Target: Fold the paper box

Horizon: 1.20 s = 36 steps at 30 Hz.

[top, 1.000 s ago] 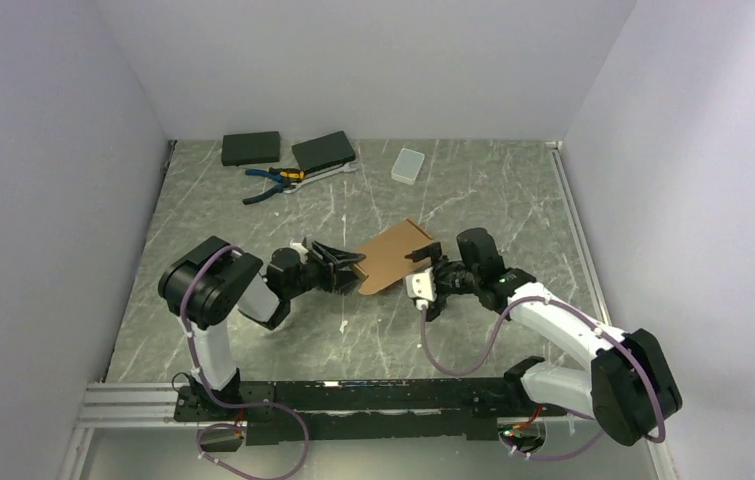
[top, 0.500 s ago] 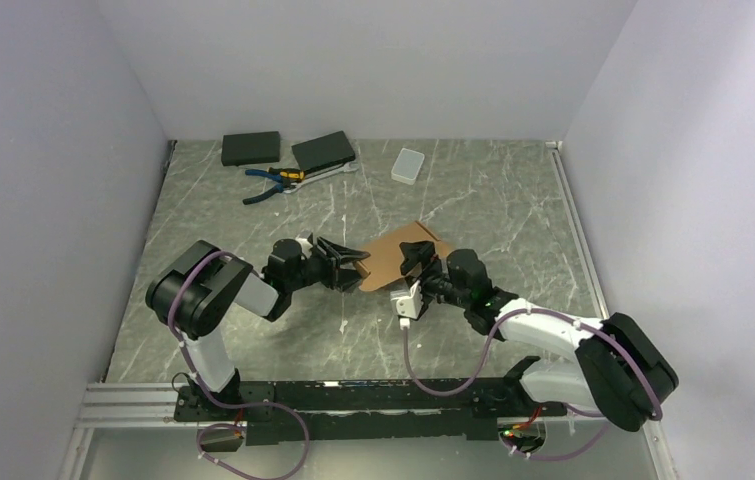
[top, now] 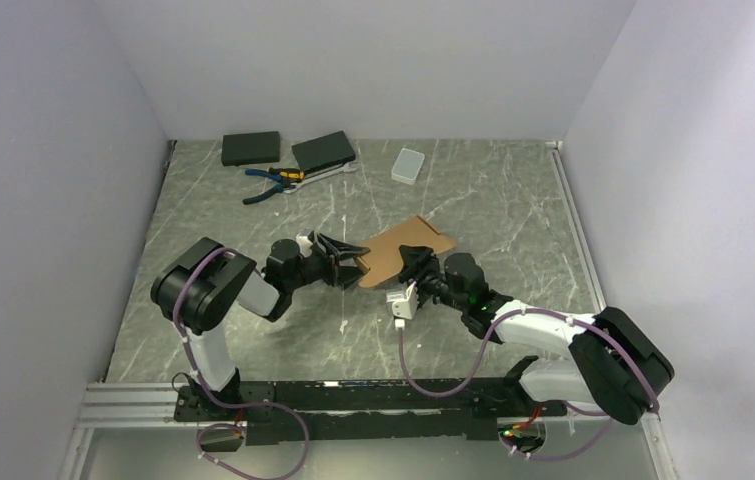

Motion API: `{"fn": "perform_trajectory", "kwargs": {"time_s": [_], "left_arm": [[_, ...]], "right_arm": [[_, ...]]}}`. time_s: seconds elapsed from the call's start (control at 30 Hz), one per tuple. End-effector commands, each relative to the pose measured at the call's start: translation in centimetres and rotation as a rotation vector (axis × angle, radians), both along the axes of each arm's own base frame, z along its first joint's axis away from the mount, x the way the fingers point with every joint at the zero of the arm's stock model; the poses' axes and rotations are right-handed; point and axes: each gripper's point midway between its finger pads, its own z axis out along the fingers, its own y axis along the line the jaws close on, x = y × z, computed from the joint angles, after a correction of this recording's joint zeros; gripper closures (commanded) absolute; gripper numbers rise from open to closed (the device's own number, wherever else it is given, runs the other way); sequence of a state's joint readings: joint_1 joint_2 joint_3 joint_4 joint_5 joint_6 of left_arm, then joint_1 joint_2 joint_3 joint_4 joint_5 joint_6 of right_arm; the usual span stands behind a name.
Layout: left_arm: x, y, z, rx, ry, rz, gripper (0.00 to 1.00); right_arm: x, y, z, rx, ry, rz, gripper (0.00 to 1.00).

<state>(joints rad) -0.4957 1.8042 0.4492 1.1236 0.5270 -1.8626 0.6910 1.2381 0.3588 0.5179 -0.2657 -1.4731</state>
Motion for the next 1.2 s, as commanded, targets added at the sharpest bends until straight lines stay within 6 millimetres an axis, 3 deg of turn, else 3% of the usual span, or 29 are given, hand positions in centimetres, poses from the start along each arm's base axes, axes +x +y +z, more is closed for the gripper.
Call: {"fn": "perform_trajectory", "kwargs": {"time_s": [0.0,0.23,0.4,0.53,0.7,0.9,1.03,1.17], "left_arm": [[-0.1,-0.4,2.4,-0.08,-0.094,-0.034,0.37],[-0.4,0.1,2.6,-0.078,-0.134,-0.033,0.17],[-0.6,1.8,3.1,-0.009,-0.188,-0.024,0.13],[-0.8,3.6,3.4,0.143,-0.245,-0.021,0.08],[-1.9,7.3,4.2,0.461,-0.311,0.007,0.02],[-3.2,12.0,8.4,0.716,-0.52,0.11,0.0],[-4.2,13.3,9.8,0.77,-0.613,0.134,0.0],[-4.8,13.2,9.7,0.764,-0.645,0.125,0.0]], "right_arm": [[0.4,0.5,1.8,0.056,-0.04,-0.01,0.48],[0.9,0.5,3.0,0.122,0.01,-0.054,0.51],[0.8,0.6,3.5,0.165,0.078,-0.07,0.51],[0.8,0.9,4.5,0.235,0.2,-0.091,0.52],[0.1,1.3,5.1,0.325,0.469,-0.099,0.53],[-1.3,1.8,7.1,0.468,0.852,-0.082,0.52],[-2.4,2.2,8.0,0.558,1.126,-0.105,0.52],[-3.1,2.3,7.2,0.614,1.451,-0.194,0.52]]}}
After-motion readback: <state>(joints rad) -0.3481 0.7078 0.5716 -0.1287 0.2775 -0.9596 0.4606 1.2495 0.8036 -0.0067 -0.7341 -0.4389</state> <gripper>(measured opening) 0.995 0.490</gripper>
